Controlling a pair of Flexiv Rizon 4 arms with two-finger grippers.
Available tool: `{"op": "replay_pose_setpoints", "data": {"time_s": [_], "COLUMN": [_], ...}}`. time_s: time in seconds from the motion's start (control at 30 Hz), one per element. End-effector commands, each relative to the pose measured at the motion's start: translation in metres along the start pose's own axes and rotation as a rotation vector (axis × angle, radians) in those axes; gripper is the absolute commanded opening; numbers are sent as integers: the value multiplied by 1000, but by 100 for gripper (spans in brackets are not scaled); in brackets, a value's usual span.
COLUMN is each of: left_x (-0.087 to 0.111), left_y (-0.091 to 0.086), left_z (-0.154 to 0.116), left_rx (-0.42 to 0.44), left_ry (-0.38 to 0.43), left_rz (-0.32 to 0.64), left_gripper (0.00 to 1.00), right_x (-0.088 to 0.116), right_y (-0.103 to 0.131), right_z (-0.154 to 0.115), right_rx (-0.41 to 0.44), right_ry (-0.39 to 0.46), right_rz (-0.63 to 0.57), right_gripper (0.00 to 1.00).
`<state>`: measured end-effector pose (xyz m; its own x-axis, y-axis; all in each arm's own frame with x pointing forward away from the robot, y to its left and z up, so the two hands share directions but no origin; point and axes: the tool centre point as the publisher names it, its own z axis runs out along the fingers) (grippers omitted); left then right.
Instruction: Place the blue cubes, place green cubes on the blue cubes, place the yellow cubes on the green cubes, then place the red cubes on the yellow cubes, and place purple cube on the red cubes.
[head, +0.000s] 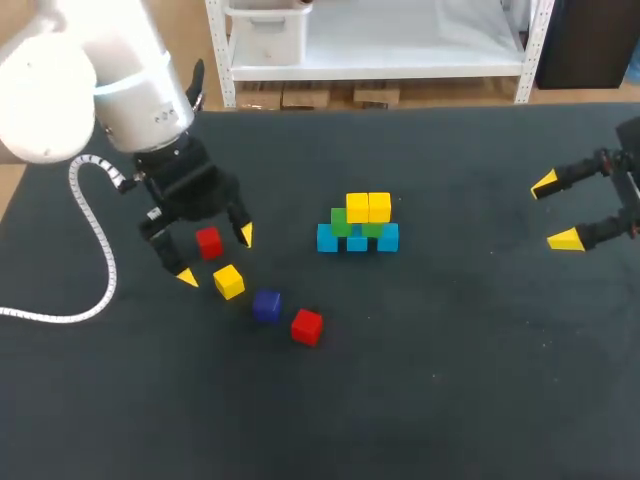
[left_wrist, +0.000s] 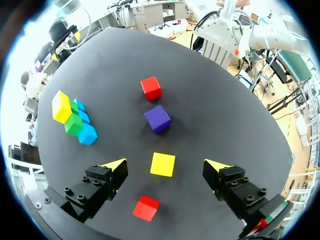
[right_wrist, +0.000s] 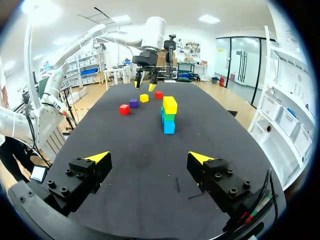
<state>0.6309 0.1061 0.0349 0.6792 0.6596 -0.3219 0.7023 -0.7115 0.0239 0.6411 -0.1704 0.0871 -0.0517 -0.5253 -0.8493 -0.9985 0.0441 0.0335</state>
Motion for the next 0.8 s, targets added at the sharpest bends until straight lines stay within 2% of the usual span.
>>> {"op": "replay_pose_setpoints", "data": {"time_s": [0.03,0.1,0.43,0.8], "left_x": [3,4,9,11], "left_y": [-1,-3,-13,-8], "left_z": [10,14,27,29], "left_rx": [-6,-2,20,31], "left_ry": [-2,2,26,42], "left_rz": [-15,-35,-12,10], "left_gripper": [100,100,100,100], "right_x": [0,0,0,0], "right_y": [-1,-1,-1,-1], "right_z": [1,1,1,1], "right_rx": [-1,-1,-1,-1], "right_ry": [-2,-2,-2,-2], "right_rz": [-1,-1,-1,-1], "right_gripper": [100,100,100,100]}}
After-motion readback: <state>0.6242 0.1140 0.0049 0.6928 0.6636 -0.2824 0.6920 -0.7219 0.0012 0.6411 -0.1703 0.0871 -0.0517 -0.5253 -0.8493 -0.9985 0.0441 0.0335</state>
